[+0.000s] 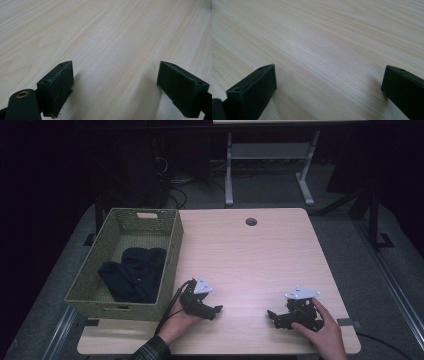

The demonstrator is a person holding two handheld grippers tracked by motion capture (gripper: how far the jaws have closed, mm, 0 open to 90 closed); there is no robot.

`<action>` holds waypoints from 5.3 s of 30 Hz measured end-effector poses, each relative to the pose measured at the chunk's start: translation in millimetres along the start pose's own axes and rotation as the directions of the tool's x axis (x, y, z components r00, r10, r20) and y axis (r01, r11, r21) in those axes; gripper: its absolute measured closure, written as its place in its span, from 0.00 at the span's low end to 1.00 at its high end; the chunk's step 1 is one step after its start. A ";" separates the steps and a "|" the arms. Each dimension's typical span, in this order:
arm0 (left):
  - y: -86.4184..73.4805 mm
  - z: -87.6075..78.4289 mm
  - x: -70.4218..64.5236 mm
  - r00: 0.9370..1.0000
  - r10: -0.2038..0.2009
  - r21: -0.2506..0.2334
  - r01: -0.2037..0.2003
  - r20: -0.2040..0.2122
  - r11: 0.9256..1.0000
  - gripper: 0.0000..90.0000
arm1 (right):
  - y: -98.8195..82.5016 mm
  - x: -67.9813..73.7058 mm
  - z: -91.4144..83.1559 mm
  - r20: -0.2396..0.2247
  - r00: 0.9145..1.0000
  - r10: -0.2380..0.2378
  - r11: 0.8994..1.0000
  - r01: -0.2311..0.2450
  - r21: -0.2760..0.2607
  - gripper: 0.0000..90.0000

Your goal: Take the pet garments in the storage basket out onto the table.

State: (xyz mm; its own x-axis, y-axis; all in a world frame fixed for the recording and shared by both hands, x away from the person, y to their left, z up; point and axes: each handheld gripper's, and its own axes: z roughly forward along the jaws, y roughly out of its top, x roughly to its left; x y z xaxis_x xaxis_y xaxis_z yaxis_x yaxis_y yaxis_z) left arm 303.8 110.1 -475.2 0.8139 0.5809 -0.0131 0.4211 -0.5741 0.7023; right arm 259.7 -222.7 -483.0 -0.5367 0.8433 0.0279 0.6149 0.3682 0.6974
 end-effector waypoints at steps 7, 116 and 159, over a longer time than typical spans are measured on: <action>2.8 -3.9 2.2 1.000 -0.013 -0.012 0.013 0.002 1.000 0.15 | 0.1 -0.1 0.1 0.000 1.000 -0.002 1.000 0.002 -0.001 0.00; 67.7 -71.5 24.1 1.000 0.002 -0.174 0.000 0.013 0.985 0.16 | 0.7 -0.2 0.6 -0.005 1.000 -0.001 1.000 0.001 0.002 0.00; 66.1 -122.0 67.9 0.997 -0.063 -0.180 0.053 -0.050 0.982 0.16 | 1.0 -0.6 0.9 -0.005 1.000 -0.005 1.000 0.005 -0.001 0.00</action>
State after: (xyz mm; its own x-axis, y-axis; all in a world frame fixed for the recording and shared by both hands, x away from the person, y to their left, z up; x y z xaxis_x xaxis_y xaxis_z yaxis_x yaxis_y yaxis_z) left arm 338.1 182.0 -342.9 0.7646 0.6442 -0.0220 0.3848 -0.4289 0.8173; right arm 261.1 -222.5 -483.0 -0.5423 0.8397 0.0278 0.6118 0.3720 0.6981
